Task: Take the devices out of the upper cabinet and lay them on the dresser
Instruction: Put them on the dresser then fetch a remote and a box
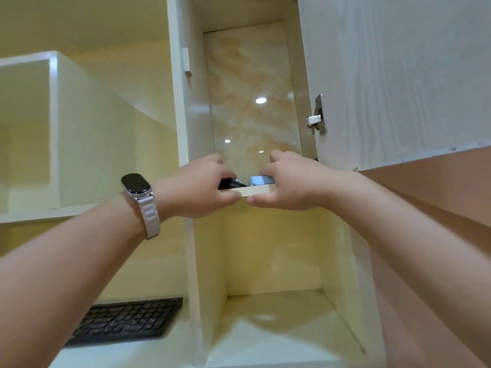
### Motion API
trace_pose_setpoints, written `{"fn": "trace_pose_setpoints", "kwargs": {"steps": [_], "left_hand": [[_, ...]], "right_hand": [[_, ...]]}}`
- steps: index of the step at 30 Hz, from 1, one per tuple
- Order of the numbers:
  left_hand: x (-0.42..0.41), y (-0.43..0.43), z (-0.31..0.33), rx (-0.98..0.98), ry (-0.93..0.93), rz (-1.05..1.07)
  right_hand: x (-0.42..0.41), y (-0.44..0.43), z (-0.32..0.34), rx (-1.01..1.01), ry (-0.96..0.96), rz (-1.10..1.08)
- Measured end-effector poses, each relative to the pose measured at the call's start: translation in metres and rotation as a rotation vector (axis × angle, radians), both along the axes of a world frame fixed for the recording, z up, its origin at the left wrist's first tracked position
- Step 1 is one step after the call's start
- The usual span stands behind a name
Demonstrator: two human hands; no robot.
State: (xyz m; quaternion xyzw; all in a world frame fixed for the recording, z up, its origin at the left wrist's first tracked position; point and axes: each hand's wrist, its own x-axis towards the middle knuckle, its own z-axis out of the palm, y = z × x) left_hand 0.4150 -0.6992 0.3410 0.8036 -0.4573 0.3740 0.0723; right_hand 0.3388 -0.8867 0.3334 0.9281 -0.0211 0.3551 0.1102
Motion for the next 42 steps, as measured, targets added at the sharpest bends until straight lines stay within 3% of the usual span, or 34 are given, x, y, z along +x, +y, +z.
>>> {"fn": "trace_pose_setpoints", "kwargs": {"steps": [8,13,16,20,24,28,35,42], "left_hand": [[0.003,0.014,-0.016,-0.199,-0.100,-0.118],[-0.001,0.019,-0.032,-0.299,-0.209,-0.109],[-0.002,0.021,-0.035,-0.390,-0.222,-0.138],[-0.009,0.023,-0.036,-0.510,-0.127,-0.144],[-0.012,0.025,-0.041,-0.437,-0.112,-0.058],[-0.010,0.025,-0.051,-0.485,-0.062,-0.016],[-0.010,0.018,-0.084,-0.677,0.037,-0.156],[-0.023,0.007,-0.115,-0.903,0.334,-0.336]], "right_hand": [[-0.014,-0.001,-0.016,0.130,-0.240,0.154],[-0.018,0.003,-0.024,0.086,-0.419,0.169],[-0.021,0.007,-0.023,0.205,-0.521,0.203],[-0.023,0.012,-0.022,0.301,-0.555,0.202],[-0.032,0.016,-0.031,0.299,-0.630,0.239],[-0.042,0.016,-0.049,0.408,-0.692,0.302],[-0.049,0.012,-0.073,0.596,-0.623,0.178],[-0.058,0.013,-0.103,0.841,-0.554,0.348]]}}
